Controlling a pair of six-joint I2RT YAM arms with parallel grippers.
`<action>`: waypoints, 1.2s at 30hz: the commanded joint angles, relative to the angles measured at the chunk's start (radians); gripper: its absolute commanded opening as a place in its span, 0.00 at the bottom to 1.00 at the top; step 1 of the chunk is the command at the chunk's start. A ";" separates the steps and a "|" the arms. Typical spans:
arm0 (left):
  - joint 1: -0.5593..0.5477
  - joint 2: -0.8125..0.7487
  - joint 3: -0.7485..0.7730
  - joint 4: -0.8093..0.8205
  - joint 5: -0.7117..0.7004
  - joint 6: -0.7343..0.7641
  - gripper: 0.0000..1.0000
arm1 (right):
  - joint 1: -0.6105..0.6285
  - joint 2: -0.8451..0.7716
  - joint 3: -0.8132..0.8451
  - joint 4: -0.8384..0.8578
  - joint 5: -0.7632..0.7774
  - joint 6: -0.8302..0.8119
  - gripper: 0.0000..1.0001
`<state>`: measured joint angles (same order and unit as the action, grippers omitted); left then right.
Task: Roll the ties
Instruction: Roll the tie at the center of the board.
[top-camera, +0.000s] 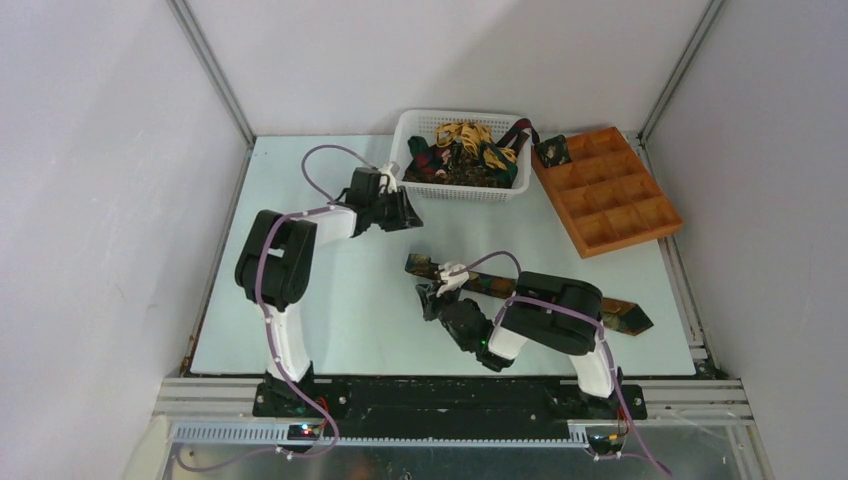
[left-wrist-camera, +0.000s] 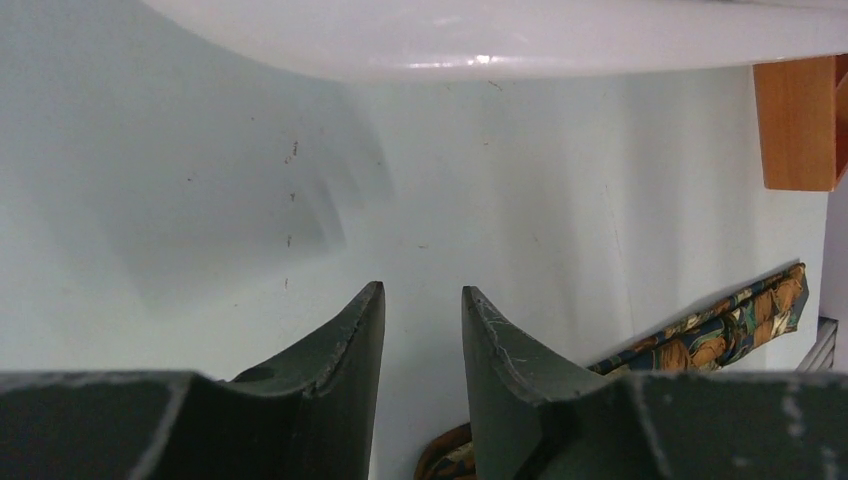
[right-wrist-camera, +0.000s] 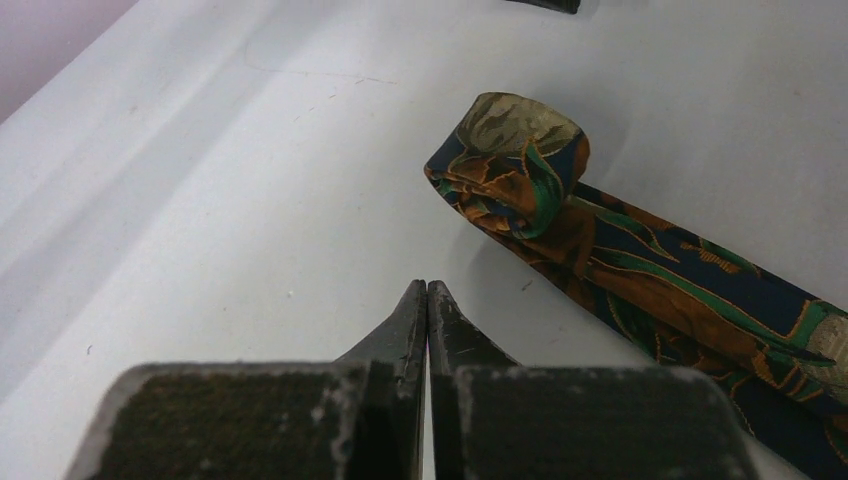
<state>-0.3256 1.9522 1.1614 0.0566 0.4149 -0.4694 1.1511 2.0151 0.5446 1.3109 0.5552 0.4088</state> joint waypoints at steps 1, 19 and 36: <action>-0.016 0.013 0.021 0.043 0.030 0.019 0.39 | 0.006 0.043 -0.001 0.134 0.093 -0.033 0.00; -0.038 0.046 0.020 0.023 0.033 0.008 0.18 | -0.020 0.101 0.044 0.169 0.098 -0.028 0.00; -0.043 0.033 0.000 -0.042 0.094 -0.021 0.00 | -0.010 0.129 0.054 0.178 0.124 -0.022 0.00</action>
<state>-0.3611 2.0041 1.1614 0.0227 0.4614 -0.4786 1.1370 2.1281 0.5808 1.4330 0.6350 0.3908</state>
